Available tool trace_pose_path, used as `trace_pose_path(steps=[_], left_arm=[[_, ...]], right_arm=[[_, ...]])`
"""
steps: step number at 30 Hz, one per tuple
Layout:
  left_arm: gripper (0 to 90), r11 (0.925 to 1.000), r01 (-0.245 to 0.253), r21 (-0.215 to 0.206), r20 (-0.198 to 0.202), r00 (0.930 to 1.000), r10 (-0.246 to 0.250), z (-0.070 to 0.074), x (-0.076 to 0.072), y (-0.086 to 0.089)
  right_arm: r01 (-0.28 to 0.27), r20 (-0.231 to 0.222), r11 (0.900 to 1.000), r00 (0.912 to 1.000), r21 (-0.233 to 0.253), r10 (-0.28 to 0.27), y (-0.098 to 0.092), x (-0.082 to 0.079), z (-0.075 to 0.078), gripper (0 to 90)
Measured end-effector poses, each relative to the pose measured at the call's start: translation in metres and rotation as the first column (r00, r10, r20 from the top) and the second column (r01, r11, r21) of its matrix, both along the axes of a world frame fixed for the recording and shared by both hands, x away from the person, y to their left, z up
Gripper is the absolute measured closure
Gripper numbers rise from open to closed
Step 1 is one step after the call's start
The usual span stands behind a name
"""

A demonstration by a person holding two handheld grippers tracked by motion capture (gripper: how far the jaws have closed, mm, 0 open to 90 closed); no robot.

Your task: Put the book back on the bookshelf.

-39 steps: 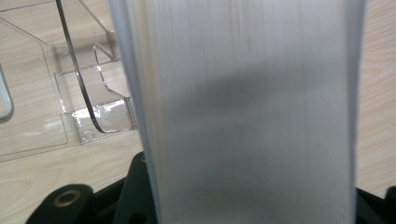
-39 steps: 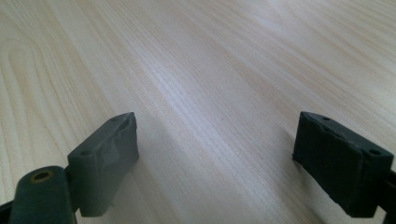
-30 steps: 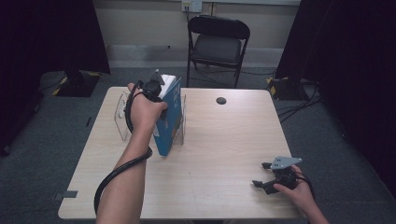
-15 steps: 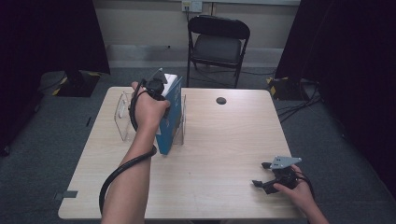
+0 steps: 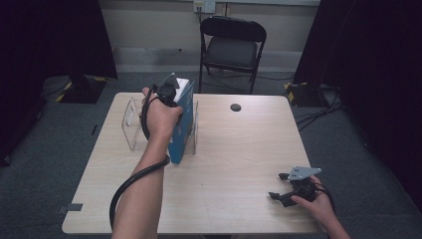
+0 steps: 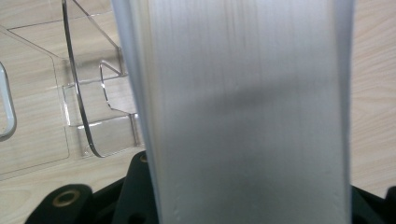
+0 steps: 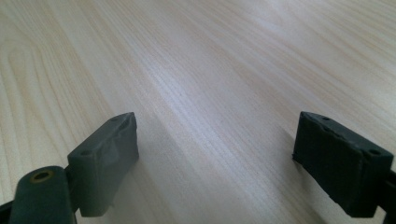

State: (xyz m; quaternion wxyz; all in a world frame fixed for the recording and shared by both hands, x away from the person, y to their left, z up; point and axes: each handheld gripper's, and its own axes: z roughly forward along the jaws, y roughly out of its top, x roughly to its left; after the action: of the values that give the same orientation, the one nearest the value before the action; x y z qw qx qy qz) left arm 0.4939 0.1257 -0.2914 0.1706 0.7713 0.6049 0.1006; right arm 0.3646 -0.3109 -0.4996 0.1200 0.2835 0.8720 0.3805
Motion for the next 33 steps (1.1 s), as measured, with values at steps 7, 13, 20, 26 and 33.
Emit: trace_pose_path(steps=[7, 13, 20, 26, 33], left_arm=[[61.3, 0.9999, -0.013, -0.01, 0.012, 0.9998, 0.013, -0.0021, -0.0021, 0.0022], [61.0, 0.9997, -0.021, -0.01, 0.013, 0.9997, 0.021, -0.0034, -0.0033, 0.0028], [60.6, 0.9996, -0.022, -0.016, 0.014, 0.9997, 0.022, -0.005, -0.005, 0.0043], [60.0, 0.9998, -0.009, -0.018, 0.016, 0.9998, 0.009, -0.0047, -0.0057, 0.004], [58.4, 0.9991, -0.017, -0.039, 0.049, 0.9986, 0.019, -0.0011, -0.0094, 0.0051]], right_arm=[[0.0, 0.0, 1.0, 1.0, 0.003, 0.0, 0.0003, 0.0001, -0.0002, 12.9], [0.002, 0.0, 1.0, 1.0, 0.0, -0.002, 0.0003, 0.0, 0.0, 13.0], [0.002, 0.0, 1.0, 1.0, 0.0, -0.002, 0.0003, 0.0, 0.0, 12.9], [-0.001, -0.002, 1.0, 1.0, 0.006, 0.001, 0.0004, 0.0001, -0.0003, 13.0], [0.001, -0.002, 1.0, 1.0, 0.008, -0.001, 0.0006, -0.0001, -0.0005, 13.0]])
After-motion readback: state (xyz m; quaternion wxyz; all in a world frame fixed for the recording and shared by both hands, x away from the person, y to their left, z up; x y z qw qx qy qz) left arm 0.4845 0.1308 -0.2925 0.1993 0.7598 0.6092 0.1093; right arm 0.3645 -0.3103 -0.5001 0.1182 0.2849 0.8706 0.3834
